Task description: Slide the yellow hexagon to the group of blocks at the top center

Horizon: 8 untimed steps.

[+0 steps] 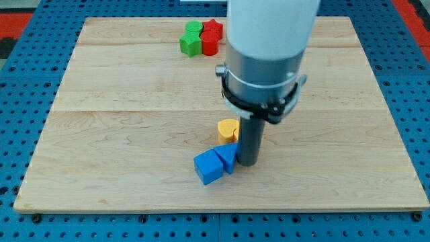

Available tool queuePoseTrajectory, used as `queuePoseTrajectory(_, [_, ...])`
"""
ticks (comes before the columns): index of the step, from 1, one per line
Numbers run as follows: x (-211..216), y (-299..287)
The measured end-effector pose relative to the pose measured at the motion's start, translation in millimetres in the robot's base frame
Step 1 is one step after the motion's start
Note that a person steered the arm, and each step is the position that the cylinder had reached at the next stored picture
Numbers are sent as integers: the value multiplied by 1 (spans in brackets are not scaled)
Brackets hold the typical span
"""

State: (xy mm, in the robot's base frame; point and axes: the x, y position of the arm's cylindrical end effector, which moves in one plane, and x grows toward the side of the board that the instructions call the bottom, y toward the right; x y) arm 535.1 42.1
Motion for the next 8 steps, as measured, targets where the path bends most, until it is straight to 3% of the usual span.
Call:
queuePoseTrajectory(4, [-102, -4])
queuePoseTrajectory(7, [-94, 31])
queuePoseTrajectory(8, [-124, 31])
